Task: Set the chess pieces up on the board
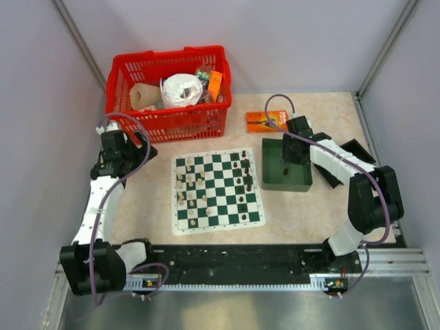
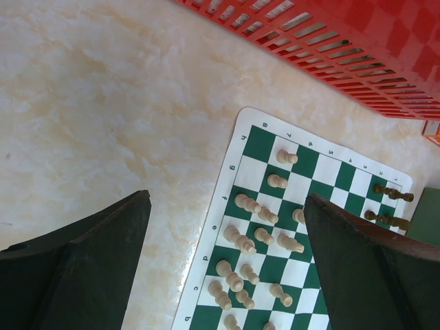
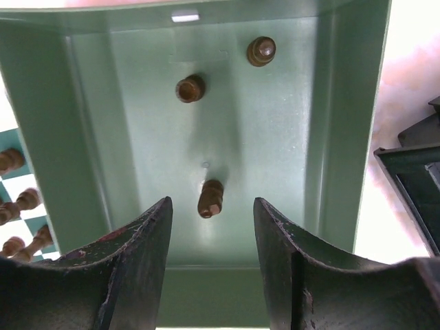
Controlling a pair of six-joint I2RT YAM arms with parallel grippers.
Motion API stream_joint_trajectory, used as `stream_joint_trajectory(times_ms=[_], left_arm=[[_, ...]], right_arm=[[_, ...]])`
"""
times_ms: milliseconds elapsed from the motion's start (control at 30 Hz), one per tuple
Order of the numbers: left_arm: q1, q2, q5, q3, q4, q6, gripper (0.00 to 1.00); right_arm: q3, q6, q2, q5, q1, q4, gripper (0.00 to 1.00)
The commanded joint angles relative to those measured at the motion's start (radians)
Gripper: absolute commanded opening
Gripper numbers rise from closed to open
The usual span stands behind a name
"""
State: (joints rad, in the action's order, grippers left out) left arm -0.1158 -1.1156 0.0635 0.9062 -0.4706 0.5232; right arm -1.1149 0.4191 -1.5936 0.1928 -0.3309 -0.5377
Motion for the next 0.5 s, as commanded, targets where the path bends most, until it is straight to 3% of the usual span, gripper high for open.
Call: stream_joint_trajectory(times_ms=[0,467], left_arm=[[-0.001,-0.006,0.007,0.016,0.038,0.000,0.99],[-0.001,0.007,-0.014,0.016,0.021,-0.008,0.99]], right_arm=[[-0.052,-0.023,-0.043,0.007,0.023,0.045,0.51],[-0.215,-0.034,-0.183,0.030,0.098,0.076,0.44]])
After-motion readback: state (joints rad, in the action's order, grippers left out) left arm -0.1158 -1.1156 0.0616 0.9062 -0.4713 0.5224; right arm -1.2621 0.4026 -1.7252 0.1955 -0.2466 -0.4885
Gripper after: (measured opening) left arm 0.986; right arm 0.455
